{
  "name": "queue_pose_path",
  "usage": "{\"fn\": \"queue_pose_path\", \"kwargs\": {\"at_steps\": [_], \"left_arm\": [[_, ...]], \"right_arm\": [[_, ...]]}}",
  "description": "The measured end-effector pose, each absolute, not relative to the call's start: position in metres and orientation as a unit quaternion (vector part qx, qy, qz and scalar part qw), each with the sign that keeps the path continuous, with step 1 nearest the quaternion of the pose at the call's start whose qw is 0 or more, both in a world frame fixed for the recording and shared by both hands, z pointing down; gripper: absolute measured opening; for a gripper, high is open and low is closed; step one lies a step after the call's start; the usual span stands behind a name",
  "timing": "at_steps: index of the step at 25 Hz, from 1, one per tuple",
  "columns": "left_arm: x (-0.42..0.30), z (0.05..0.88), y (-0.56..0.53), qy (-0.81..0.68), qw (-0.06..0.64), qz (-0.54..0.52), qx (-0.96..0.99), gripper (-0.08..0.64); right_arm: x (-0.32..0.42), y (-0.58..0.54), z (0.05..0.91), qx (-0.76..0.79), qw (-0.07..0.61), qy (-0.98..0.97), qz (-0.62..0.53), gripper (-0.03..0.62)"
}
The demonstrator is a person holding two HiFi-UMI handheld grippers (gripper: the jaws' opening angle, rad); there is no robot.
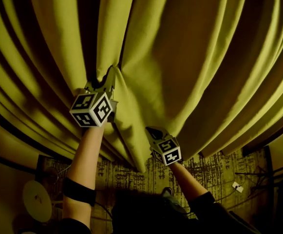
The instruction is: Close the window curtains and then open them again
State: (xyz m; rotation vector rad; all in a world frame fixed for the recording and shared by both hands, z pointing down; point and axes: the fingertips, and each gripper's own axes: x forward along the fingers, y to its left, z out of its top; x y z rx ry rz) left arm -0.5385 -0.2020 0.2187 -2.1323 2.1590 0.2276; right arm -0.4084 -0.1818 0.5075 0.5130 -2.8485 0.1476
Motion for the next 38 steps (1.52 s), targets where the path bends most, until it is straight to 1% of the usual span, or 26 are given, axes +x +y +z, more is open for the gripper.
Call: {"fn": "queue_pose_path", "kwargs": {"at_steps": [10, 15, 20, 25, 29, 33, 38], "left_arm": [[-0.648, 0.218, -0.145, 0.756, 0.040, 0.100, -0.646, 0.006], [-0.688, 0.209, -0.121, 0.768, 0.055, 0.098, -0.630, 0.006], [-0.729, 0.210, -0.107, 0.757, 0.043, 0.113, -0.642, 0.006], [-0.797, 0.217, -0.082, 0.763, 0.025, 0.137, -0.632, 0.006], [-0.849, 0.212, -0.059, 0.763, 0.026, 0.145, -0.629, 0.006], [-0.873, 0.207, -0.050, 0.749, 0.031, 0.133, -0.648, 0.006], [-0.888, 0.212, -0.046, 0.736, 0.022, 0.130, -0.664, 0.006]], "right_arm": [[-0.495, -0.150, 0.495, 0.111, 0.124, -0.985, 0.037, 0.002], [-0.538, -0.133, 0.499, 0.083, 0.132, -0.987, 0.031, 0.002], [-0.591, -0.112, 0.486, 0.063, 0.124, -0.990, 0.020, 0.002], [-0.646, -0.093, 0.465, 0.057, 0.117, -0.991, 0.009, 0.002], [-0.686, -0.079, 0.457, 0.064, 0.113, -0.992, 0.007, 0.002], [-0.725, -0.059, 0.445, 0.070, 0.105, -0.992, 0.012, 0.002], [-0.755, -0.045, 0.434, 0.082, 0.097, -0.992, 0.013, 0.002]]}}
